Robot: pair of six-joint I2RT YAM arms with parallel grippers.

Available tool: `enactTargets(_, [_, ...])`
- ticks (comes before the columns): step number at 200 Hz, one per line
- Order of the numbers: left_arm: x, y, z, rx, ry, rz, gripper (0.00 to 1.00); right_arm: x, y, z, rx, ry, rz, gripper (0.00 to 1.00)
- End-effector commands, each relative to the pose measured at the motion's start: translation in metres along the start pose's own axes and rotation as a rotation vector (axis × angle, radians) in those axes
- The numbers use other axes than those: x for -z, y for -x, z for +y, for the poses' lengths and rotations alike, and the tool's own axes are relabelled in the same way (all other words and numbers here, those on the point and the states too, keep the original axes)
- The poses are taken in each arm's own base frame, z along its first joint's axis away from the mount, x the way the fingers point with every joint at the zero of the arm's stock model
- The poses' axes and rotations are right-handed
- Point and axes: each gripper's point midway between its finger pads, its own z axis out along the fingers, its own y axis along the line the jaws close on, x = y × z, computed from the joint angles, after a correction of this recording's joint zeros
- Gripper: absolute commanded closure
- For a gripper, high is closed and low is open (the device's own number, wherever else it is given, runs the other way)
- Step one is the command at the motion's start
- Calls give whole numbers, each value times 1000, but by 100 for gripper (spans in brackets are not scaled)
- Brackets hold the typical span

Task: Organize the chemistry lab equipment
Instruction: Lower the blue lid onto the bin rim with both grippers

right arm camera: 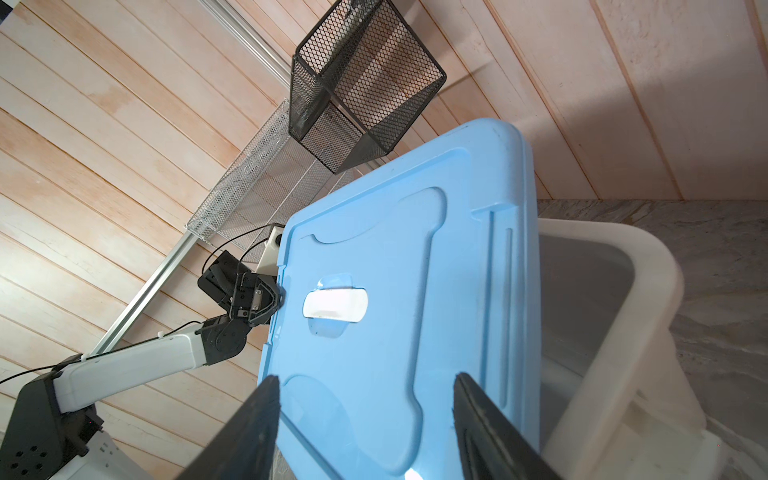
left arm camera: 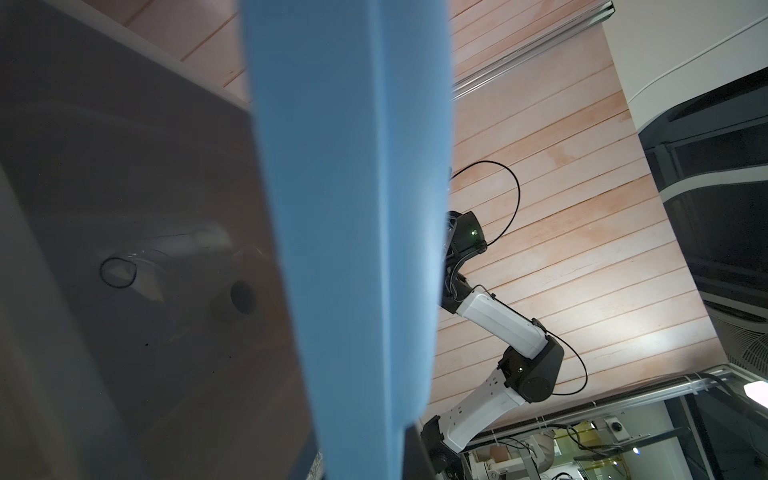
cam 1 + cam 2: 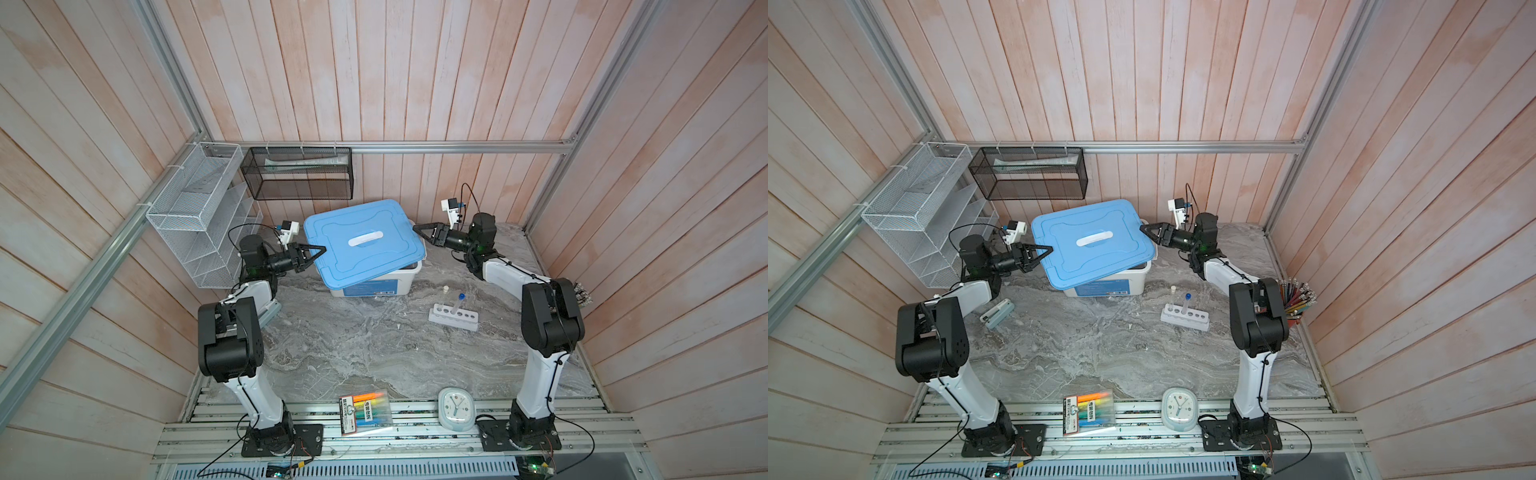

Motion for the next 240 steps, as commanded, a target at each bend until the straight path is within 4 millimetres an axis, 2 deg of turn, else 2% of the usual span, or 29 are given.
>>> enactTargets(1, [0,4,6,-46,-3,10,100,-4,5,-2,14,-4,-11,34])
enactTargets(29, [-1,3,21,-19,13,16,93,-4,8,0,23,-8,-20,34])
enactTargets(63, [-2,8,33,1,36,6,74,-3,9,2,24,-10,-29,34])
enactTargets(92, [-4,12,46,24,62,-4,61,-1,9,3,26,-11,-31,35])
enactTargets(172, [-5,16,56,40,95,14,53,-1,7,0,21,-19,-33,35])
enactTargets(240, [-6,13,78,47,185,34,51,-6,1,-10,79,-128,-2,35])
